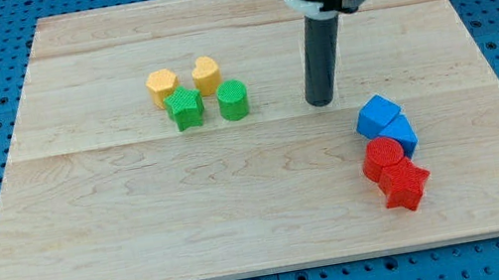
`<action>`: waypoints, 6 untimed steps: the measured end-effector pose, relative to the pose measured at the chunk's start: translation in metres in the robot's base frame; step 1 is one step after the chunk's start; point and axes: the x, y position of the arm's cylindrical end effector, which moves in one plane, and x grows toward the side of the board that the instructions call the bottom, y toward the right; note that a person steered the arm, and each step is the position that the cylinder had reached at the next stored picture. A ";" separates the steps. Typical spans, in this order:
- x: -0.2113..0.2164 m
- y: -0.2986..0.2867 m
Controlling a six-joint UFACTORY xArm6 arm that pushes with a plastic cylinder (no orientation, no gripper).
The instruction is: Point your arm at the bottom left side of the green star
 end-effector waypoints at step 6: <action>0.043 -0.198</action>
